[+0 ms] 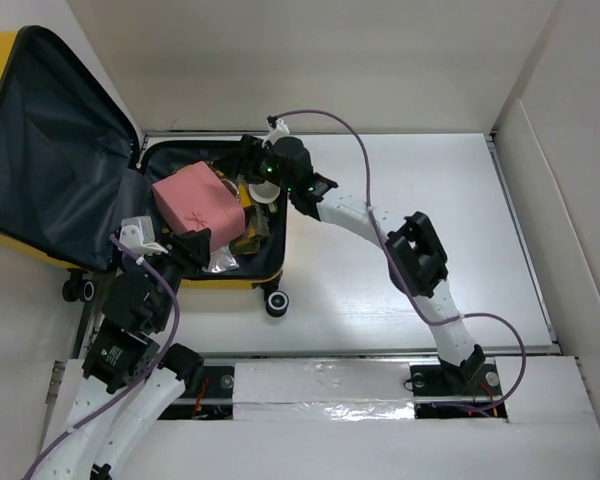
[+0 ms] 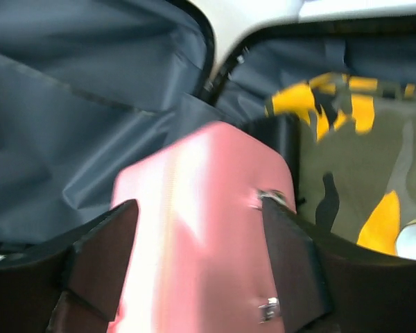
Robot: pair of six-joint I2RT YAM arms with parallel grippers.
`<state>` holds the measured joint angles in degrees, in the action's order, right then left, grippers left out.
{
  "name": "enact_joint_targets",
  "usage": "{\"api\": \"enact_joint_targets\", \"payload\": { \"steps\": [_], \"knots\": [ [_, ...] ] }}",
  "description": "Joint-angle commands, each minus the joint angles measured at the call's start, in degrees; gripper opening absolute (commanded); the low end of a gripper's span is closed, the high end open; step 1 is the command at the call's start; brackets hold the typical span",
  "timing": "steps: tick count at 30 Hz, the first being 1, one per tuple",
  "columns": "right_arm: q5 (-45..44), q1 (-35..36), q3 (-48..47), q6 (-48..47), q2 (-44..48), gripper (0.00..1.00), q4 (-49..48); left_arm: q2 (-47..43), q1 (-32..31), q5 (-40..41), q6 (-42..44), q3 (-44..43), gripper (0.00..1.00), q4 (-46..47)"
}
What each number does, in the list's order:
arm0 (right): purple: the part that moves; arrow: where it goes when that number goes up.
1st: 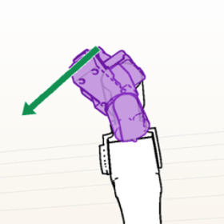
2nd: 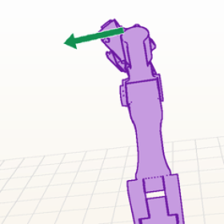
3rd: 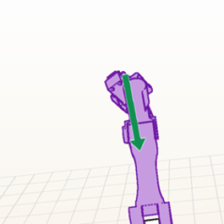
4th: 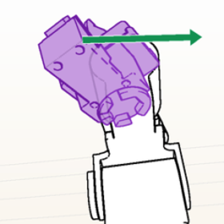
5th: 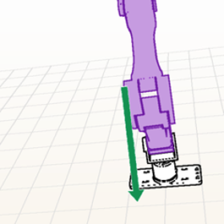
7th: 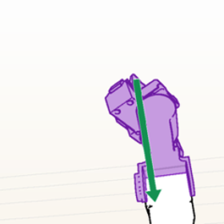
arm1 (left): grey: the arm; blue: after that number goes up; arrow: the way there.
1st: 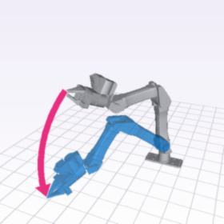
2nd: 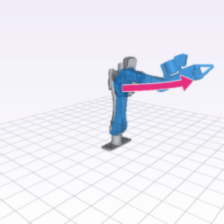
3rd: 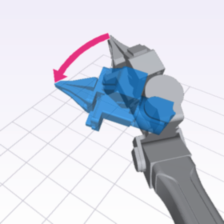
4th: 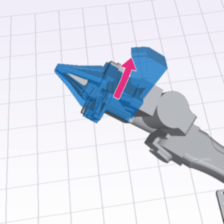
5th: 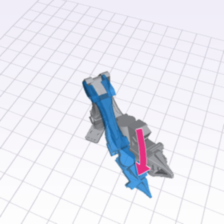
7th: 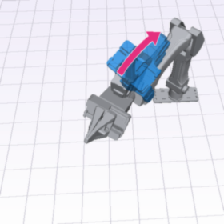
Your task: Pack the luggage
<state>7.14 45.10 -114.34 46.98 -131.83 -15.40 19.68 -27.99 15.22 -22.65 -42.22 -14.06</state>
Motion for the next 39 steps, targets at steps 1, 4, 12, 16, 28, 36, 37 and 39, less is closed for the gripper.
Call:
{"api": "enact_joint_targets", "payload": {
  "steps": [1, 4, 12, 16, 28, 36, 37, 39],
  "knots": [
    [0.9, -2.0, -0.2, -6.7, 8.6, 0.81, 0.5, 2.5, 0.2, 1.3, -1.4, -3.5, 0.35, 0.4],
    [0.3, -3.6, 6.7, -10.8, 16.1, 0.81, -0.2, 4.8, 0.2, 2.9, -2.5, -6.2, 0.35, -0.2],
    [3.6, -4.3, 40.3, -22.4, 42.7, 0.00, -7.1, 7.4, 0.7, 22.7, -12.2, -8.1, 0.00, -5.3],
    [5.9, -3.8, 56.4, -22.7, 54.9, 0.00, -8.7, 6.2, 0.7, 34.7, -13.5, -9.4, 0.00, -9.9],
    [10.2, -12.8, 70.5, -33.6, 70.1, 0.16, 0.5, 36.3, 24.5, 12.3, -9.4, -23.9, 0.09, -15.2],
    [14.6, -14.4, 70.9, -33.6, 71.2, 0.21, -0.6, 25.4, 39.0, 20.3, -8.0, -25.4, 0.37, -21.7],
    [14.9, -14.4, 70.9, -33.4, 71.1, 0.21, -0.9, 24.6, 39.0, 22.9, -8.1, -23.7, 0.43, -22.2],
    [15.1, -14.4, 71.4, -33.2, 71.1, 0.22, -1.4, 22.4, 39.0, 27.4, -8.8, -17.6, 0.52, -20.6]
  ]
}}
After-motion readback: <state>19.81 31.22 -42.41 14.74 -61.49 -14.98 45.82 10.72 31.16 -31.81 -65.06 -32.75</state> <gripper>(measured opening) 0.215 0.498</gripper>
